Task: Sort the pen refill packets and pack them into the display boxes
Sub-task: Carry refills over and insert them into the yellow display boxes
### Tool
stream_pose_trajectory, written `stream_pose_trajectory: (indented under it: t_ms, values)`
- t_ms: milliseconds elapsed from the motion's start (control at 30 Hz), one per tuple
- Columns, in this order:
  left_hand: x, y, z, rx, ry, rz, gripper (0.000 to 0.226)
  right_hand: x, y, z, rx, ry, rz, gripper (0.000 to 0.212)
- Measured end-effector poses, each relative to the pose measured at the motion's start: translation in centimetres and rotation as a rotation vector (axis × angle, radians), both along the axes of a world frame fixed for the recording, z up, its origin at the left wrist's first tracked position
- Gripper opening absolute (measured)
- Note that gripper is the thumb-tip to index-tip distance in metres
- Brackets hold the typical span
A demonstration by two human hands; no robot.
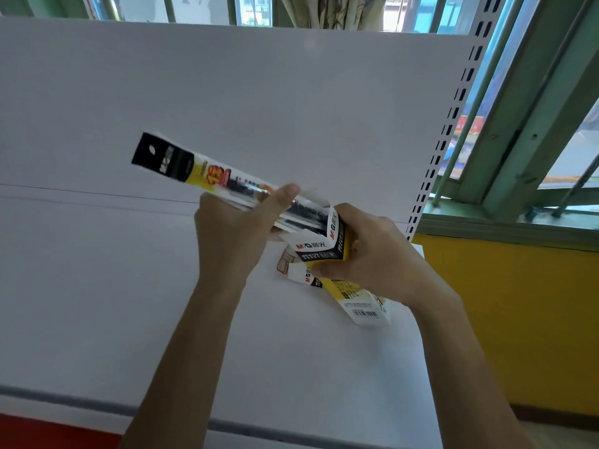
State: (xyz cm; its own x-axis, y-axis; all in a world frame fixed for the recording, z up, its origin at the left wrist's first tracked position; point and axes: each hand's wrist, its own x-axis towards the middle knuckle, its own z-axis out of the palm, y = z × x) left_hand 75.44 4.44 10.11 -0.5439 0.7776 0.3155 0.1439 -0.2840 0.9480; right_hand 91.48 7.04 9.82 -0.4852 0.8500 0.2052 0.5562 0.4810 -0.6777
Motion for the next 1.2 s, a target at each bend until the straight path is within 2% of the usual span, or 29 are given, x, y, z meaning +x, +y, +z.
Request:
stream_pose_trajectory:
  t_ms: [67, 133, 200, 300, 333, 467, 500, 567, 600, 633, 700, 767, 867, 967, 1000, 1067, 1100, 1167, 1200]
  values:
    - [-0.4, 0.1, 0.0, -0.010, 0.030, 0.084, 0.048, -0.1, 0.0, 0.0, 0.008, -0.002, -0.009, 0.046]
    - [-0.1, -0.1, -0.4, -0.009, 0.115, 0.143, 0.029, -0.2, 0.0, -0.1, 0.010, 0.003, -0.018, 0.048]
    - [0.3, -0.7, -0.5, -0.004, 0.216, 0.173, 0.025, -0.3, 0.0, -0.1, 0.017, -0.015, -0.016, 0.050]
    - [-0.2, -0.5, -0.3, 0.007, 0.065, 0.034, 0.021, -0.6, -0.1, 0.0, 0.041, -0.043, -0.022, 0.047]
    - [-0.2, -0.4, -0.3, 0.004, 0.066, 0.007, 0.022, -0.7, -0.1, 0.0, 0.048, -0.054, -0.020, 0.046]
    - [0.1, -0.4, -0.2, -0.112, 0.310, -0.126, 0.021, -1.3, -0.2, -0.3, 0.096, -0.127, 0.007, 0.045]
    - [-0.1, -0.4, 0.1, -0.142, 0.312, -0.184, 0.025, -1.3, -0.3, -0.3, 0.096, -0.128, 0.006, 0.046]
    - [-0.7, -0.8, 0.6, -0.176, 0.318, -0.225, 0.051, -1.3, -0.3, -0.2, 0.086, -0.126, 0.007, 0.046]
    - [-1.0, -0.9, 0.9, -0.150, 0.278, -0.154, 0.056, -1.3, -0.3, -0.2, 0.076, -0.120, 0.005, 0.046]
    - [-1.4, -0.9, 1.0, -0.088, 0.238, -0.037, 0.051, -1.2, -0.2, -0.2, 0.066, -0.109, 0.002, 0.047]
    - [-2.0, -1.3, 1.2, 0.050, 0.167, 0.148, 0.024, -1.1, 0.0, -0.2, 0.056, -0.084, -0.004, 0.049]
    - [-2.3, -1.2, 1.3, 0.077, 0.105, 0.180, 0.020, -1.1, 0.2, -0.2, 0.051, -0.077, -0.005, 0.048]
    - [-2.1, -0.7, 0.8, -0.035, 0.082, 0.052, 0.020, -1.1, 0.1, -0.2, 0.059, -0.086, 0.000, 0.047]
    - [-1.5, -0.9, 0.3, -0.204, 0.274, -0.169, 0.019, -1.3, 0.1, -0.3, 0.072, -0.102, 0.005, 0.049]
    - [-1.5, -1.0, 0.4, -0.221, 0.325, -0.245, 0.026, -1.3, 0.1, -0.4, 0.072, -0.099, 0.007, 0.049]
    - [-1.7, -1.2, 0.9, -0.161, 0.339, -0.261, 0.049, -1.2, 0.1, -0.4, 0.064, -0.087, 0.000, 0.050]
    - [-2.0, -1.1, 1.1, -0.104, 0.271, -0.199, 0.047, -1.1, 0.1, -0.3, 0.060, -0.081, -0.006, 0.049]
    - [-2.5, -1.1, 1.5, 0.067, 0.150, -0.106, 0.021, -0.9, 0.1, -0.3, 0.057, -0.076, -0.011, 0.050]
    - [-2.5, -1.2, 1.5, 0.124, 0.178, -0.101, 0.016, -0.9, 0.1, -0.2, 0.059, -0.078, -0.012, 0.050]
